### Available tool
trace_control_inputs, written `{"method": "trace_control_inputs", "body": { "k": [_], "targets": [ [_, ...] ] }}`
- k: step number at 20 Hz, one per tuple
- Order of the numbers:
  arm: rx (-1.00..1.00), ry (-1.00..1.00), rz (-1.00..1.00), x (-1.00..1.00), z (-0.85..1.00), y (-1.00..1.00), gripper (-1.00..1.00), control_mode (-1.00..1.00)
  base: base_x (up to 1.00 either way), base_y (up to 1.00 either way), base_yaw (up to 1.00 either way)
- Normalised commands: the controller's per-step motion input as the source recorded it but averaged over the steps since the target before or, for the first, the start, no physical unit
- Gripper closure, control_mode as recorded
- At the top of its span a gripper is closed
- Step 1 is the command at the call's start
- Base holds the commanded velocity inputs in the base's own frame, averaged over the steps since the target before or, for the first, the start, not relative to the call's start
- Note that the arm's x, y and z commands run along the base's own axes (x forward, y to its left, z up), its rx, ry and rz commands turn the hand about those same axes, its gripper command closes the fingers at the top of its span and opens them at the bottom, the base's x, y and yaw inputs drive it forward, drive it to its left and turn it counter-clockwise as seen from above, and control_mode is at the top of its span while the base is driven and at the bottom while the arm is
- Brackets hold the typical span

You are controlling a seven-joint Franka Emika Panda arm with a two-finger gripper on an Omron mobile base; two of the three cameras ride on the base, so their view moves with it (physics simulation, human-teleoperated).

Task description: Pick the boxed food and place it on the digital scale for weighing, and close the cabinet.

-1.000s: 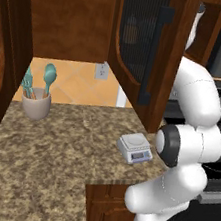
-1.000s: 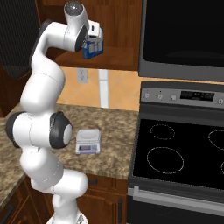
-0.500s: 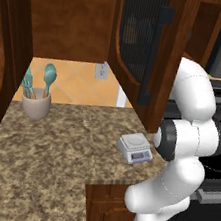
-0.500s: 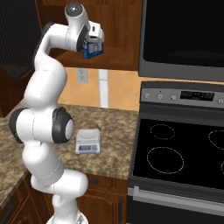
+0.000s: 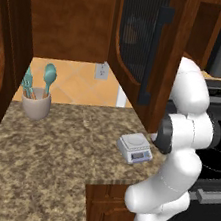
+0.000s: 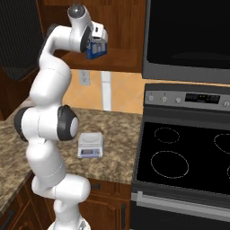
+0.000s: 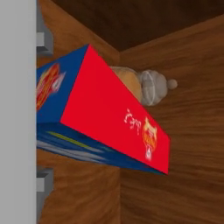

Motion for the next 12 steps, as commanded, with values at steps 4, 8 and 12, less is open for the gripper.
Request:
{"method": "trace_control_inputs", "body": {
  "k": [4,8,12],
  "targets": [
    [0.02,0.00,0.00,0.12,0.00,-0.16,1.00,-1.00,0.00,0.00,0.00],
    [0.11,0.00,0.01,0.04,0.00,-0.54,1.00,-1.00,0.00,0.00,0.00],
    [0.03,-0.10,0.00,-0.07,-0.06,-0.15,1.00,-1.00,0.00,0.00,0.00]
  ]
}}
